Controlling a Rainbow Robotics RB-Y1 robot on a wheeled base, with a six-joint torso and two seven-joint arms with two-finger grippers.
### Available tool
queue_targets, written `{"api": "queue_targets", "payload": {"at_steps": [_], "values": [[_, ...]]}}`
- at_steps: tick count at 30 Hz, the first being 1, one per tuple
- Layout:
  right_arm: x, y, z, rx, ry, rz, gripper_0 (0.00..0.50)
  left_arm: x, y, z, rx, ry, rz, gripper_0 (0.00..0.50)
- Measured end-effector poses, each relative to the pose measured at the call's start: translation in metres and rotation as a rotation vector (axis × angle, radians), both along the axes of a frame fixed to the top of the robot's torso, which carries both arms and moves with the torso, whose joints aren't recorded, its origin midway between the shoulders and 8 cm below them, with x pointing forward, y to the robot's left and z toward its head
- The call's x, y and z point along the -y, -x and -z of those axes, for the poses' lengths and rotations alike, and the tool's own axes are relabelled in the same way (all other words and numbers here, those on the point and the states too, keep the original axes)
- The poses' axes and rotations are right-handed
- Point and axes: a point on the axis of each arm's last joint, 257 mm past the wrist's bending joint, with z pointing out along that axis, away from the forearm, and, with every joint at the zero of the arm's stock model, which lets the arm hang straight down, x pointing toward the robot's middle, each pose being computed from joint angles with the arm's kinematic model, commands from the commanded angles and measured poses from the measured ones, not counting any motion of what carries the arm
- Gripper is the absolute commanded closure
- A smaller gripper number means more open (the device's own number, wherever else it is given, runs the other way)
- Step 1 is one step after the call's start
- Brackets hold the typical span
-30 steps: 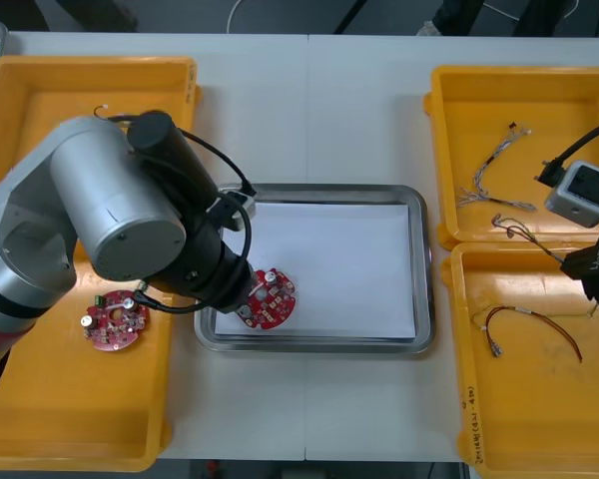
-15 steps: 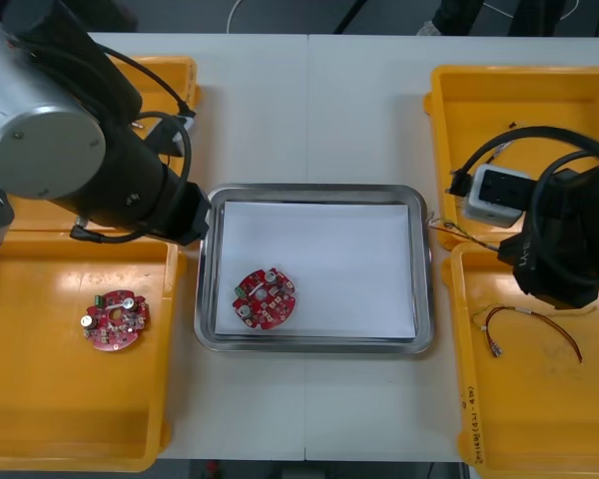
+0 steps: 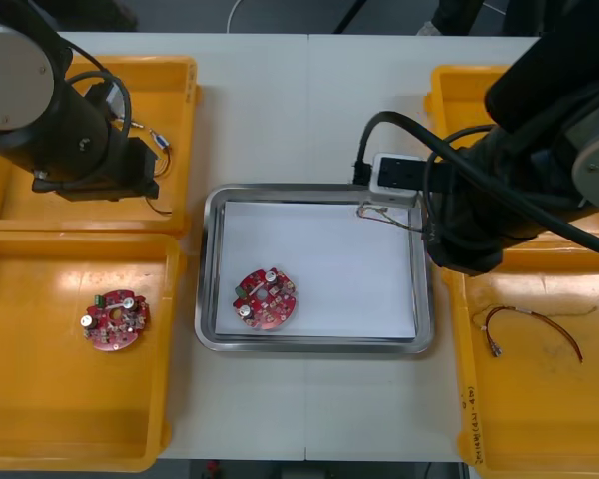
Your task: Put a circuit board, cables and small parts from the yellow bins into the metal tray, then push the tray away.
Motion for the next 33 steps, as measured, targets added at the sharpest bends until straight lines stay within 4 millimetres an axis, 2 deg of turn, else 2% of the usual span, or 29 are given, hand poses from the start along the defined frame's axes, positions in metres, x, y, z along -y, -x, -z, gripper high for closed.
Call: {"api": "queue_targets", "payload": {"at_steps": [6, 12, 17, 23, 27, 33], "values": [[-0.031, -0.007, 0.0, 0.044, 0.026, -0.045, 0.5, -0.03, -0.02, -0.002, -0.024, -0.007, -0.117, 0.0], [-0.049, -0.008, 0.013, 0.08, 0.072, -0.069, 0.5, -0.051, -0.031, -0.005, -0.048, 0.019, -0.202, 0.0], [-0.055, -0.002, 0.032, 0.082, 0.131, -0.098, 0.5, -0.068, -0.036, -0.004, -0.073, 0.012, -0.262, 0.0], [-0.053, 0.011, 0.061, 0.032, 0.207, -0.14, 0.5, -0.083, -0.041, 0.005, -0.113, 0.016, -0.314, 0.0], [-0.052, 0.017, 0.079, -0.008, 0.238, -0.156, 0.5, -0.092, -0.054, 0.009, -0.09, 0.037, -0.343, 0.0], [-0.061, 0.018, 0.09, -0.037, 0.233, -0.16, 0.5, -0.101, -0.073, 0.017, -0.043, 0.065, -0.374, 0.0]]}}
